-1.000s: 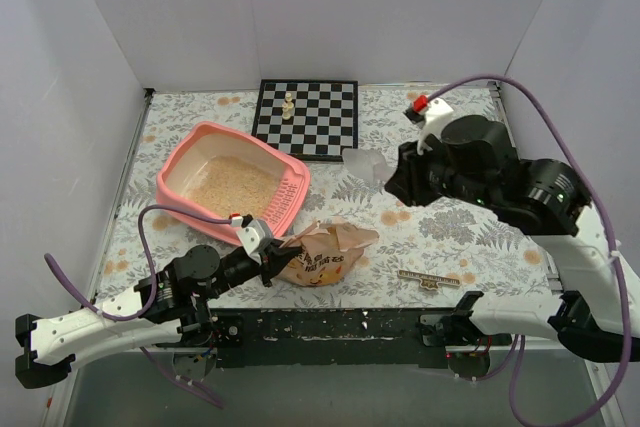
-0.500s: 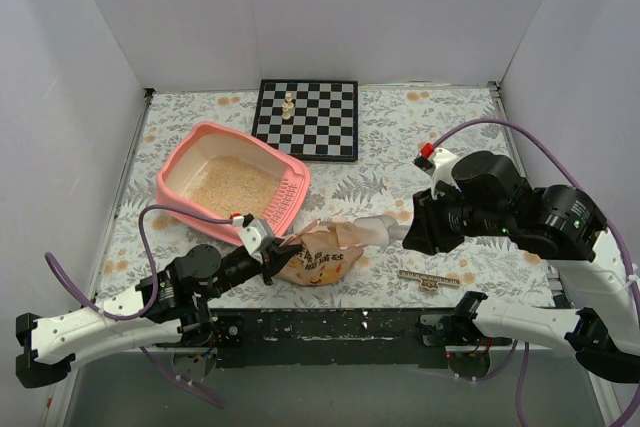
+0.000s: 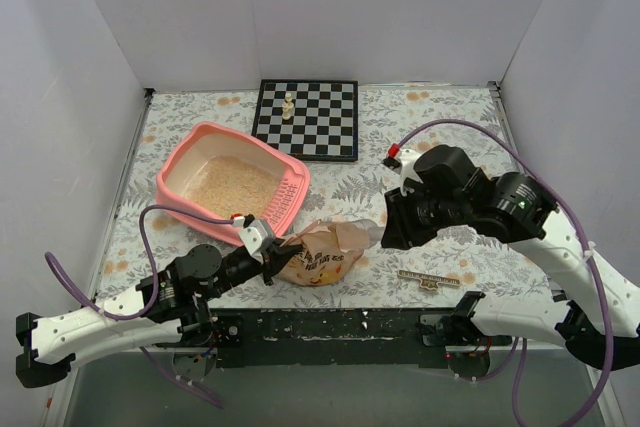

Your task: Fill the litter box with clean litter

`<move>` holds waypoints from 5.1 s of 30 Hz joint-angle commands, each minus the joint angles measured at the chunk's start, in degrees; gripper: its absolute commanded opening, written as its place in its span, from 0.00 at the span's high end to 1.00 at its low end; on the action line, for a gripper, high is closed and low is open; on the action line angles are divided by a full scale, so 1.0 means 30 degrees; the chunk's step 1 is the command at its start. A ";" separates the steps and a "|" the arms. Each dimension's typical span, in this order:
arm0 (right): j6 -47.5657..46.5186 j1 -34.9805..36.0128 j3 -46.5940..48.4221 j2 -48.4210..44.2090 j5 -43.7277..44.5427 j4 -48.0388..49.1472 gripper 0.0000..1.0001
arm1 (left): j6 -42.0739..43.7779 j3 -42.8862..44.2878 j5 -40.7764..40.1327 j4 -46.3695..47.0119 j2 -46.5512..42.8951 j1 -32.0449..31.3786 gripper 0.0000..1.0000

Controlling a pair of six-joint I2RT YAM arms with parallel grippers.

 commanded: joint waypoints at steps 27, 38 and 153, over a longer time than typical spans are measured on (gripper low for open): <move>0.3737 -0.2897 -0.4219 0.1963 0.3295 0.7379 0.99 | -0.0238 0.1009 0.1368 0.1529 -0.0473 -0.0009 1.00; 0.2861 -0.2926 -0.4191 0.1875 0.1984 0.7087 0.99 | -0.0180 0.1009 0.1368 0.1529 -0.0414 -0.0009 1.00; 1.5984 -0.9753 -2.3176 -2.3847 -0.7601 1.3767 0.99 | 0.0582 0.0130 0.3009 0.3140 0.2896 -0.0009 1.00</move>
